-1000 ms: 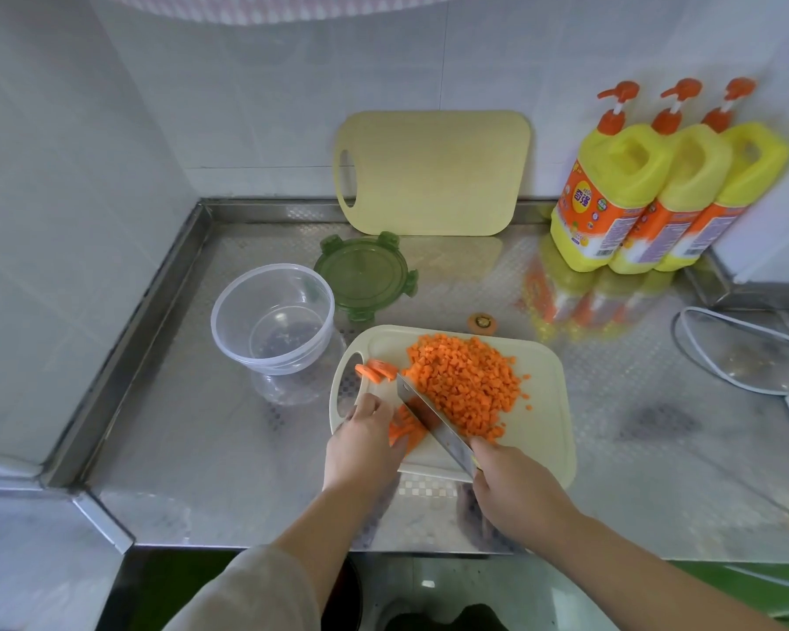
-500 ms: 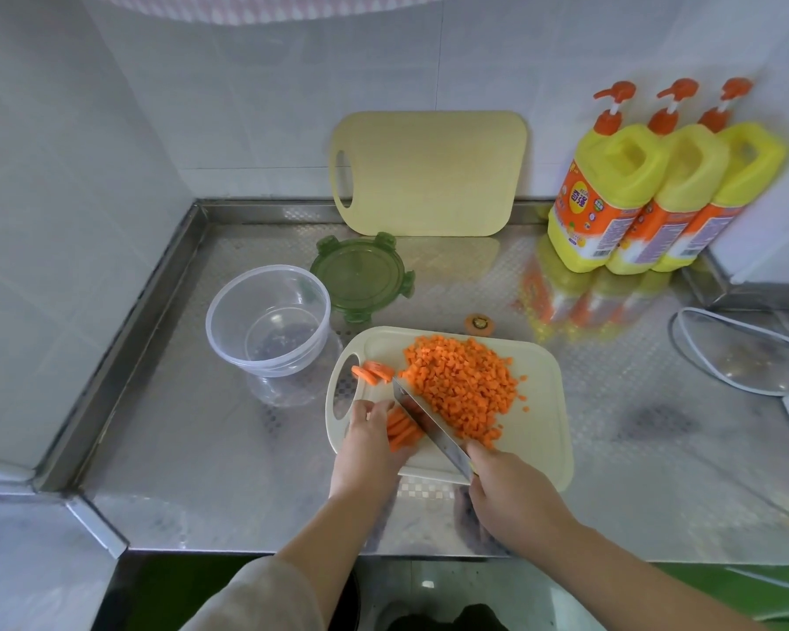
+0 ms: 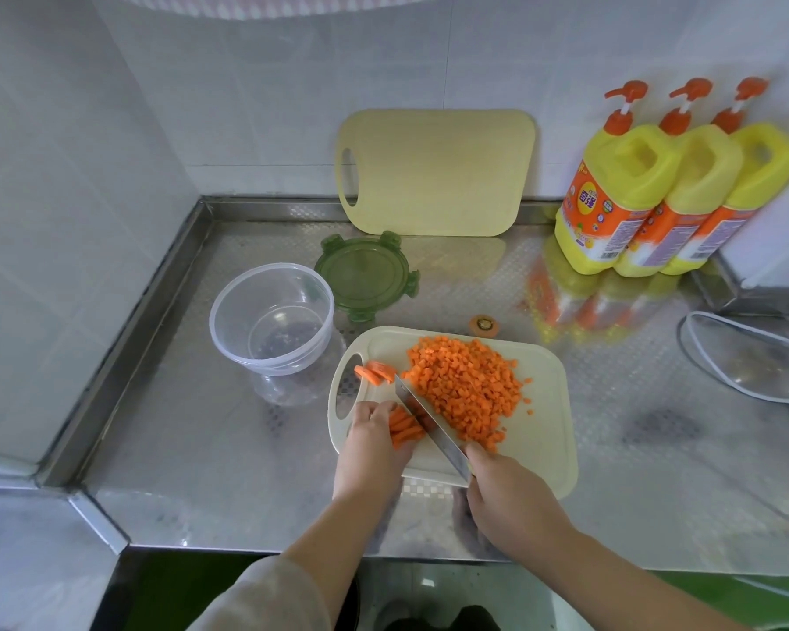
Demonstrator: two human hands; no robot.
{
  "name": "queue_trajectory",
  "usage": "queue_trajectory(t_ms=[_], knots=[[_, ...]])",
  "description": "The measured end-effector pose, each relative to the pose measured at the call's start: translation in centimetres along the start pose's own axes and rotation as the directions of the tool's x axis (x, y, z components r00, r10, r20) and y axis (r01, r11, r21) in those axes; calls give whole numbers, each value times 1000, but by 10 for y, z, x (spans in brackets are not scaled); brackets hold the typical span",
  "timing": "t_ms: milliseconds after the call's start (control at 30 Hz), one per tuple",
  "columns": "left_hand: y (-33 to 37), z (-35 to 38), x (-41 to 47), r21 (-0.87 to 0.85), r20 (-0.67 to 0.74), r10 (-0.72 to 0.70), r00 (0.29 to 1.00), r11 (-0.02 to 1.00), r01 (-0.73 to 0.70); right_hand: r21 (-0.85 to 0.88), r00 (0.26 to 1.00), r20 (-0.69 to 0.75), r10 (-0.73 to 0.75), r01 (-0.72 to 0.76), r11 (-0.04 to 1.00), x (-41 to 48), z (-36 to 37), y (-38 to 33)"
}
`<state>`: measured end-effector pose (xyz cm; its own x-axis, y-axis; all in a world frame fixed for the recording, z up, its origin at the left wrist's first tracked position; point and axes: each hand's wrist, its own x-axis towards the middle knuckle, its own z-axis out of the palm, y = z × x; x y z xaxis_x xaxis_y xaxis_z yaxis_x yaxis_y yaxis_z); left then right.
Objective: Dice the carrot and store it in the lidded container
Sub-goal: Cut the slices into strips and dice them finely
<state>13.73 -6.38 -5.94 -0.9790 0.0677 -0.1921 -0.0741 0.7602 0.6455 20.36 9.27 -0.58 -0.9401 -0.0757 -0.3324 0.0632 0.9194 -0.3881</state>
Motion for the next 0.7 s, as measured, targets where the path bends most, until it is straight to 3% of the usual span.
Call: queue_trajectory(t_ms=[200, 500, 700], knots=[[0, -4, -6, 124, 30, -29, 999, 992, 25, -33, 1000, 22, -22, 23, 999, -1, -6, -3], [-1, -6, -6, -20, 22, -48, 999, 999, 49, -63, 998, 30, -56, 58, 996, 1, -7, -4], [4, -11, -10, 120, -35, -15, 999, 993, 19, -24, 1000, 4, -23, 23, 999, 7, -9, 2]])
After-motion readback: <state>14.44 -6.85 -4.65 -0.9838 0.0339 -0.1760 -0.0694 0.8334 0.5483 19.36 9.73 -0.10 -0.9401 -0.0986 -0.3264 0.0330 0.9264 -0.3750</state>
